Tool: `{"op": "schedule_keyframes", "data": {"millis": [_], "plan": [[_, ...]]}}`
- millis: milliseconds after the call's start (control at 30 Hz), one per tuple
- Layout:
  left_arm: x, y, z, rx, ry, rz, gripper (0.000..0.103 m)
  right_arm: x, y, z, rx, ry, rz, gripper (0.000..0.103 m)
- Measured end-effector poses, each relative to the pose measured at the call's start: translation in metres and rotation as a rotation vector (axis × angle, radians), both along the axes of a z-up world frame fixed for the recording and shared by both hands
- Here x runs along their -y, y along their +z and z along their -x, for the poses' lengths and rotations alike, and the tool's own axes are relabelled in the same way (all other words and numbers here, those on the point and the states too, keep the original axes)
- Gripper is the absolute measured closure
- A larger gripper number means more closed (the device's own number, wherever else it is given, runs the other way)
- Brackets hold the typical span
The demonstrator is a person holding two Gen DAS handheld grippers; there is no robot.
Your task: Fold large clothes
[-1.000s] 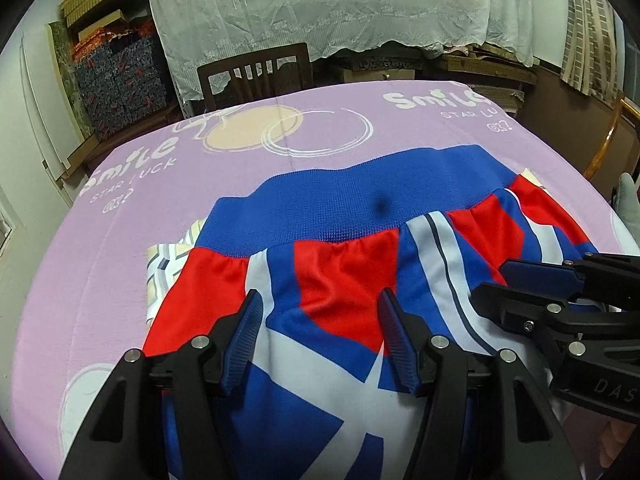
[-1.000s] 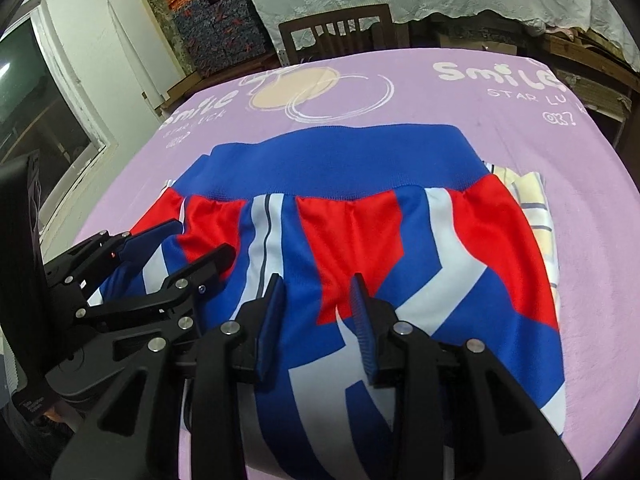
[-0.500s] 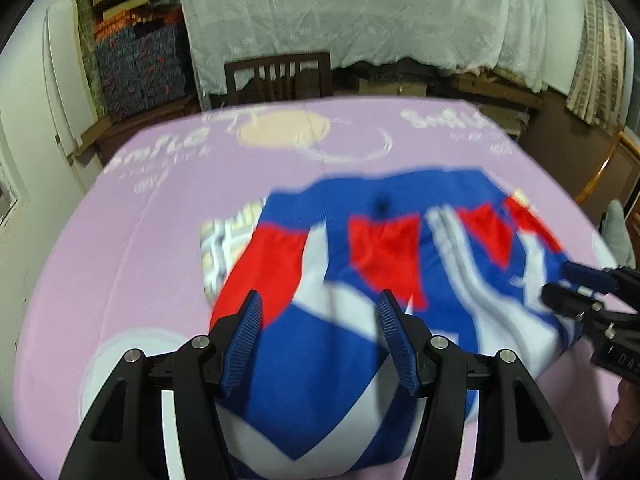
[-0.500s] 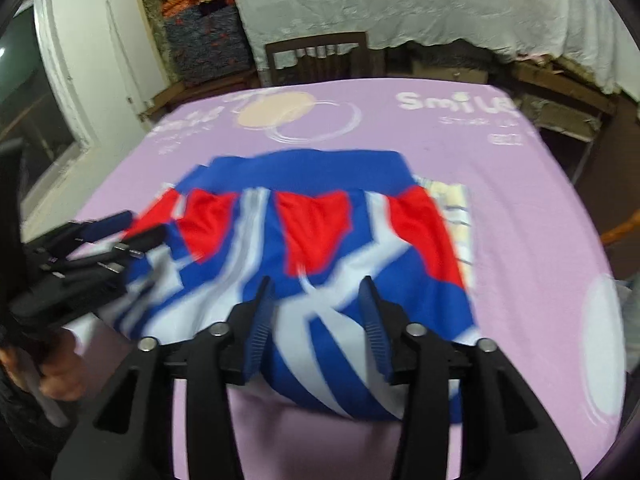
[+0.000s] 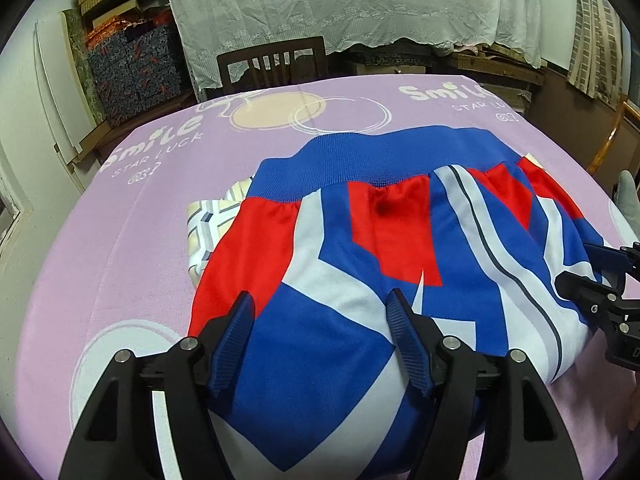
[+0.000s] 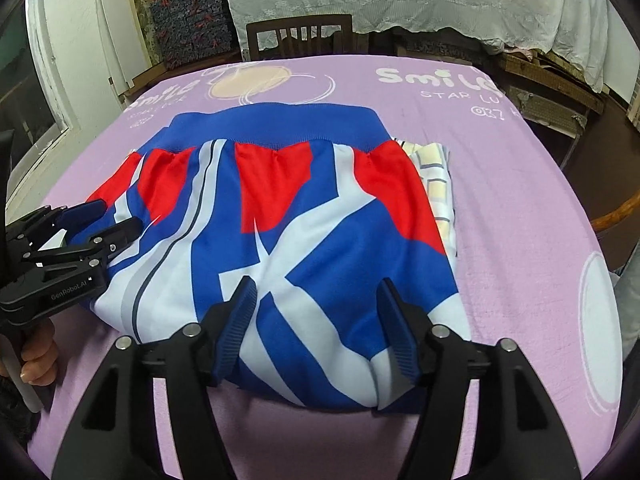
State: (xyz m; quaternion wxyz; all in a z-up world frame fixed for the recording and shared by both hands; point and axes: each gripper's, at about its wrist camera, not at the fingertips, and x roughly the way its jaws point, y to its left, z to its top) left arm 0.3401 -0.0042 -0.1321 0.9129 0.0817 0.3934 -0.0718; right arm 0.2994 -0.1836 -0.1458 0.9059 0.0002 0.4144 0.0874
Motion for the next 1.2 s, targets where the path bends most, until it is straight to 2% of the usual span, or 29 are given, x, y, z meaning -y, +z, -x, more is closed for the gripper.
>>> {"op": "schedule_keyframes", "data": {"millis": [333, 567, 700, 767, 900, 967, 1033, 1200], "plan": [[0.000, 0.005, -0.002, -0.011, 0.013, 0.003, 0.033, -0.002, 0.001, 0.001, 0.002, -0.007, 0.005, 0.040], [0.013, 0.038, -0.003, 0.044, -0.015, 0.025, 0.033, 0.005, 0.012, 0.002, 0.030, -0.020, -0.025, 0.040], [0.027, 0.058, -0.018, 0.091, -0.024, -0.003, 0.033, 0.012, 0.029, -0.004, 0.064, -0.041, -0.070, 0.040], [0.031, 0.062, -0.027, 0.093, -0.022, 0.005, 0.033, 0.014, 0.038, -0.014, 0.086, -0.064, -0.055, 0.040], [0.032, 0.048, -0.055, 0.038, 0.011, 0.035, 0.033, 0.014, 0.040, -0.038, 0.095, -0.108, -0.014, 0.040], [0.034, 0.037, -0.061, 0.011, 0.022, 0.033, 0.033, 0.015, 0.034, -0.049, 0.080, -0.130, 0.014, 0.047], [0.035, 0.023, -0.069, -0.016, 0.026, 0.026, 0.033, 0.016, 0.025, -0.056, 0.055, -0.140, 0.035, 0.048], [0.033, 0.013, -0.072, -0.008, 0.040, 0.021, 0.025, 0.018, 0.005, -0.065, 0.021, -0.147, 0.102, 0.049]]}}
